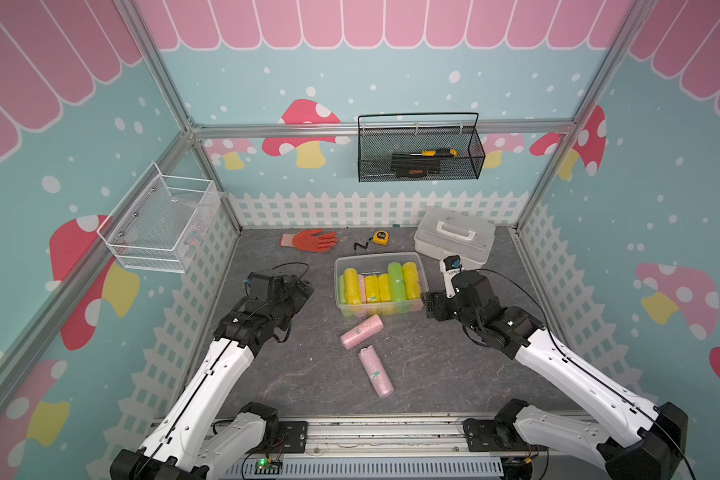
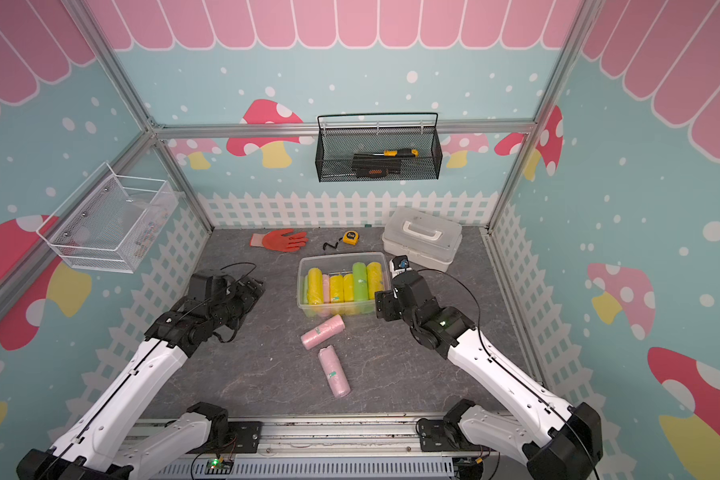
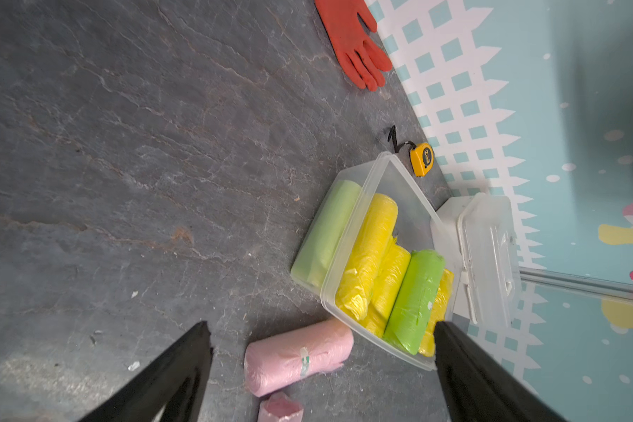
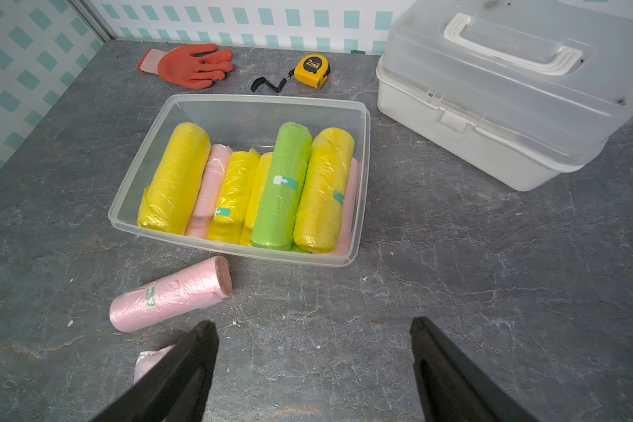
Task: Put the roll of trash bags into the storage box
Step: Pick up the roll of trash bags from the center of the board.
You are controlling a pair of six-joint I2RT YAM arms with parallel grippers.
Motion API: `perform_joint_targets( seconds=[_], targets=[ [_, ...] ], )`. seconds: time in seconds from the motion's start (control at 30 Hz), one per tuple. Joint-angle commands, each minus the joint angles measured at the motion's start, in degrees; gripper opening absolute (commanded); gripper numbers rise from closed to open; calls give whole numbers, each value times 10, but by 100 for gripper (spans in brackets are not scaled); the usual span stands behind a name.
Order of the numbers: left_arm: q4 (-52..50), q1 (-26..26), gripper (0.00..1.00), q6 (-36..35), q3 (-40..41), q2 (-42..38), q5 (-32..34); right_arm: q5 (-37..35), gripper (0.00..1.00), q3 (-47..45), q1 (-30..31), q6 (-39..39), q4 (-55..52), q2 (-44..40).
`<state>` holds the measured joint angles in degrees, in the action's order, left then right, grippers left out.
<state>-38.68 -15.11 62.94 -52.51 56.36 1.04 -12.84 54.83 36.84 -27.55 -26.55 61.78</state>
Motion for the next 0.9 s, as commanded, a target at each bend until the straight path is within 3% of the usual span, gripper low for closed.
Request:
perform_joint_targets(
  seconds=[0.0,0.17,0.3,0.4,0.47,0.57,0.67,0.77,0.87],
  targets=[
    [-64,-57,96,35,-25,-13,42,-3,84,6,2,-5,4,10],
    [-64,-228,99,84,-4,-27,138,-9,84,11,2,-4,-14,-1],
    [-64,-294,99,88,12,1,99,60,89,49,2,-20,-85,-7],
    [-65,-307,99,61,17,6,56,187,85,79,2,-44,-173,0],
    [-53,-326,99,44,31,-22,61,273,78,11,7,-62,-121,-30],
    [-12,-384,99,-67,47,-64,81,278,88,-169,16,-80,94,-124],
    [-12,-436,99,-71,93,-97,136,197,92,-213,16,-35,75,-194],
    [12,-491,99,-47,121,-93,228,244,92,-257,16,36,61,-279],
    [41,-529,99,-15,133,-64,263,259,94,-326,17,8,80,-395]
  ],
)
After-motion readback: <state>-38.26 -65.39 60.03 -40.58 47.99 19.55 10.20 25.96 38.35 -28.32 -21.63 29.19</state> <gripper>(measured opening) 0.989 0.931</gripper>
